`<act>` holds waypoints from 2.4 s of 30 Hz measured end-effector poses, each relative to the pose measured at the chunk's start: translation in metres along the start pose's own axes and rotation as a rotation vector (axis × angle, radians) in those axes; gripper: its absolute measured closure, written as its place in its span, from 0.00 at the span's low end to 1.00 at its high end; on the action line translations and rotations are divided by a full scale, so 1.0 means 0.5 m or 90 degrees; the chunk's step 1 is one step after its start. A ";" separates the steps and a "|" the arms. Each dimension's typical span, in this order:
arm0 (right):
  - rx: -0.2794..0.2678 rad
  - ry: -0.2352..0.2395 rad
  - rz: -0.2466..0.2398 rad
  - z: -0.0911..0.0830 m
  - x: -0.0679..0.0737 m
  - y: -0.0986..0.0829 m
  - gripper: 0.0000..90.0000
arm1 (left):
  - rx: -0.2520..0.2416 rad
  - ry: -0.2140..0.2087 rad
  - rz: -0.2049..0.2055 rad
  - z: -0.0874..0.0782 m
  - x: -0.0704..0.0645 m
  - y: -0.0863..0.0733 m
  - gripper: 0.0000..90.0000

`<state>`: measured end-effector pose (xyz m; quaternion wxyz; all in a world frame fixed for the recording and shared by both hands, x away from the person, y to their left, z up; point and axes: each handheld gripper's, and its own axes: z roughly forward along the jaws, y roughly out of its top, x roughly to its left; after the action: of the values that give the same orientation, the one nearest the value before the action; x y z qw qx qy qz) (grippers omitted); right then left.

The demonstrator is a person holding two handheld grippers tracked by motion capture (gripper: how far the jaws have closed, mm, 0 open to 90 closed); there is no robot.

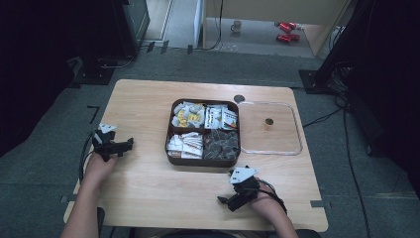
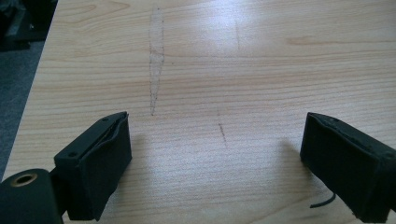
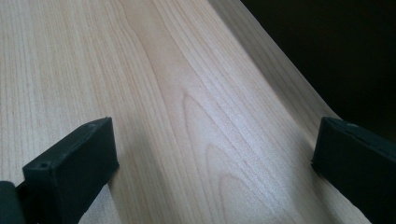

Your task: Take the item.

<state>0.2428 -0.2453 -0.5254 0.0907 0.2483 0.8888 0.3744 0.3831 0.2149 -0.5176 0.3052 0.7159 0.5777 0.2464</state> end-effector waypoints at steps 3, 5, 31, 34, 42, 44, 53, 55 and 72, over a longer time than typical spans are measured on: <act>0.000 0.000 0.000 0.000 0.000 0.000 0.00 | 0.000 0.000 0.000 0.000 0.000 0.000 0.10; 0.000 0.000 0.000 0.000 0.000 0.000 0.00 | 0.000 0.000 0.000 0.000 0.000 0.000 0.10; 0.000 0.000 0.000 0.000 0.000 0.000 0.00 | -0.001 -0.002 0.001 0.001 0.000 0.001 0.10; 0.000 0.000 0.000 0.000 0.000 0.000 0.00 | -0.001 -0.002 0.002 0.001 0.000 0.001 0.10; 0.000 -0.001 0.000 0.000 0.000 0.000 0.00 | -0.001 -0.002 0.002 0.002 0.000 0.002 0.10; 0.000 0.000 0.000 0.000 0.000 0.000 0.00 | 0.002 -0.004 0.004 0.002 0.002 0.003 0.10; 0.000 0.000 0.000 0.000 0.000 0.000 0.00 | 0.011 -0.020 -0.016 -0.007 0.012 0.014 0.34; 0.000 0.000 0.000 0.000 0.000 0.000 0.00 | 0.015 -0.031 -0.018 -0.007 0.015 0.017 0.32; 0.000 0.000 0.000 0.000 0.000 0.000 0.00 | 0.029 -0.110 -0.011 -0.022 0.001 0.037 0.40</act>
<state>0.2428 -0.2453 -0.5254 0.0908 0.2485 0.8886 0.3746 0.3880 0.2146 -0.4969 0.3397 0.7360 0.5611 0.1677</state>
